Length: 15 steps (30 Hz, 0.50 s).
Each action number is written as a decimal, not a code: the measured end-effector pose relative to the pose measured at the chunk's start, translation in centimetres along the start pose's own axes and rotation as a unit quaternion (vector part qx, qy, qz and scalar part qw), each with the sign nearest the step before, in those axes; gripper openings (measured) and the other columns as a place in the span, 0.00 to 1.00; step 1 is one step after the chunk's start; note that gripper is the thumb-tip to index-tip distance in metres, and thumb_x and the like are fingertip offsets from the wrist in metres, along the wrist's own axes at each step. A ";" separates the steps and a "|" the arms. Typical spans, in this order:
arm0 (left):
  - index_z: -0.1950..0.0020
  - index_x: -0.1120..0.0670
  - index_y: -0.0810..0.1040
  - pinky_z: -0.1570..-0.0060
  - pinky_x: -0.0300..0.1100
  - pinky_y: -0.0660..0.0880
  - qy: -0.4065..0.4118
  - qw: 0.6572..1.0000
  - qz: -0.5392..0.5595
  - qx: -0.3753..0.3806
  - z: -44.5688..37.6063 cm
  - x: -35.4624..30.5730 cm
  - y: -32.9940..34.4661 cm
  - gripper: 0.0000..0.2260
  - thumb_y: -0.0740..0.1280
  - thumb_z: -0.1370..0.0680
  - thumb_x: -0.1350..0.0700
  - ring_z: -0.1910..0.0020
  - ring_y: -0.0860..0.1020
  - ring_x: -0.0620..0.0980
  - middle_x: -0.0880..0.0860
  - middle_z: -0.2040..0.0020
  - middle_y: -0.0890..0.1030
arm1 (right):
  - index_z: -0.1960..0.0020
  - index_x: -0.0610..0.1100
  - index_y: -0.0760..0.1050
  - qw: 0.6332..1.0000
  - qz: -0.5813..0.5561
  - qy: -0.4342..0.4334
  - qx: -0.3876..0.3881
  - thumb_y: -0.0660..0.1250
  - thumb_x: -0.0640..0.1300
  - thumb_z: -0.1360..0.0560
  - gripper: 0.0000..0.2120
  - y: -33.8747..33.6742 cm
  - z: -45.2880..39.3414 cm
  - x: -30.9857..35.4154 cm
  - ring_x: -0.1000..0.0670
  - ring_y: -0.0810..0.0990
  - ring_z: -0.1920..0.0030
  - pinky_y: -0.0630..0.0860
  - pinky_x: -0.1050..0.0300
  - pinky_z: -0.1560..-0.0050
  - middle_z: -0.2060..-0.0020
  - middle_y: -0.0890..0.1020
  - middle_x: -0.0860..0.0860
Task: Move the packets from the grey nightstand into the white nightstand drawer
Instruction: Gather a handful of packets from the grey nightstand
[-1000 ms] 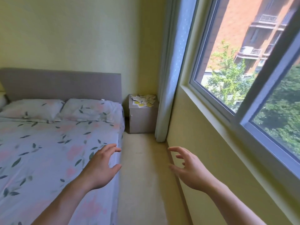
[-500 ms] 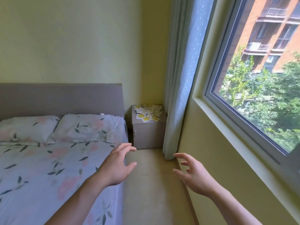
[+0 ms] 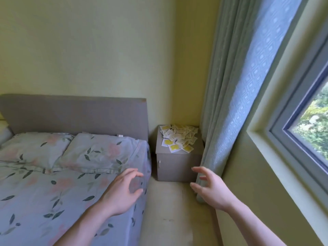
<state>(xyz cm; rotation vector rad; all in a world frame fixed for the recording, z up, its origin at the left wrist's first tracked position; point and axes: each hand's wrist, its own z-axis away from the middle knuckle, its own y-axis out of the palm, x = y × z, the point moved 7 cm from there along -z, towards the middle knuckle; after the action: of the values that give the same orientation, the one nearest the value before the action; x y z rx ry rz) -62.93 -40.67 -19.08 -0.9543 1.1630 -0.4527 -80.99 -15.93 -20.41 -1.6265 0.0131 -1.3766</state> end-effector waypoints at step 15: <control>0.32 0.45 0.74 0.38 0.28 0.59 -0.042 0.998 0.044 0.010 -27.1 4.6 1.5 0.18 0.70 0.20 0.51 0.35 0.66 0.34 0.36 0.33 0.67 | 0.29 0.54 0.72 0.997 0.030 0.036 0.067 0.74 0.51 0.25 0.26 -0.9 -27.8 -5.3 0.54 0.79 0.39 0.74 0.63 0.40 0.35 0.76 0.56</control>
<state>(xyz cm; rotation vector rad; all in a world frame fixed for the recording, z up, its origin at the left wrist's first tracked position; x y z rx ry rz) -86.25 -53.91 -25.17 -0.8932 1.1177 -0.3483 -104.54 -30.31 -26.78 -1.4553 0.0118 -1.3598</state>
